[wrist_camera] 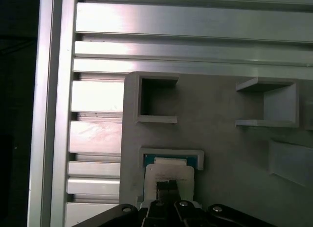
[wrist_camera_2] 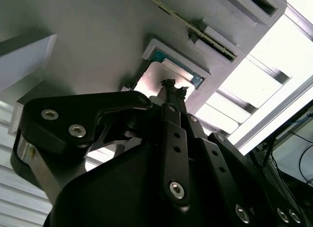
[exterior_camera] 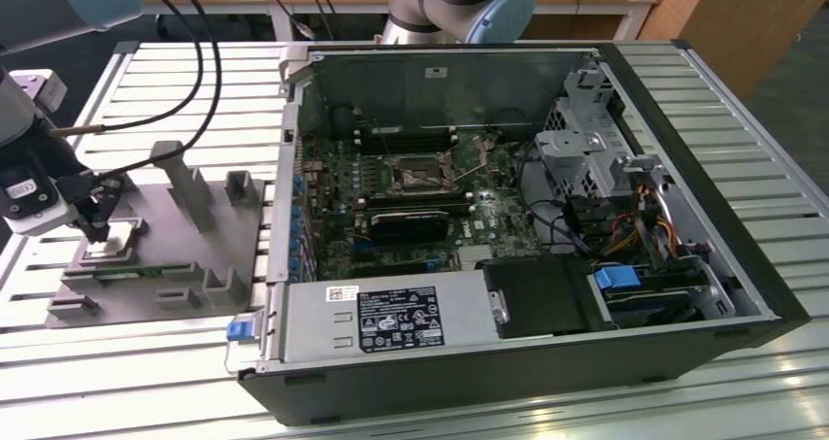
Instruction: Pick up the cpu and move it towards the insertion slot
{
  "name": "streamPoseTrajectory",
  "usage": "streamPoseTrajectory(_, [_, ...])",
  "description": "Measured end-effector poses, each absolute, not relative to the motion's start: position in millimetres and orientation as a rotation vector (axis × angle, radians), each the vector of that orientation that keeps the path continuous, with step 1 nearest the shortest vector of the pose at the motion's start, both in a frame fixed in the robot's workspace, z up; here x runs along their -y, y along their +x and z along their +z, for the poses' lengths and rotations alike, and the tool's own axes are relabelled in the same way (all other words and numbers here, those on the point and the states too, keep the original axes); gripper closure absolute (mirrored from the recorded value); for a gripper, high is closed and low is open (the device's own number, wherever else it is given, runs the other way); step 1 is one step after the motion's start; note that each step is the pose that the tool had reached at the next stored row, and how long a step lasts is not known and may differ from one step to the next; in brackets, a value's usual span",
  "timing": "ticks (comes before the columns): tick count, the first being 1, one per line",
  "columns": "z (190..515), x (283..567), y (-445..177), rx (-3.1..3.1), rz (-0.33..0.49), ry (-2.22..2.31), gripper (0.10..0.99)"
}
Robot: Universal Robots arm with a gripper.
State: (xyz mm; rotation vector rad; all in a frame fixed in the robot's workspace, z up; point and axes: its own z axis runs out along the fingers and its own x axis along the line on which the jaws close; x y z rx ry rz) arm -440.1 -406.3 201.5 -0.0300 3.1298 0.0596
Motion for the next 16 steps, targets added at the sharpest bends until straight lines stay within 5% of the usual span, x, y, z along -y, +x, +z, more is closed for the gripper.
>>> streamPoseTrajectory(11, [200.9, 406.3, -440.1, -3.130, 0.060, -0.030, 0.561])
streamPoseTrajectory(16, [200.6, 406.3, -440.0, -3.130, 0.060, -0.030, 0.439])
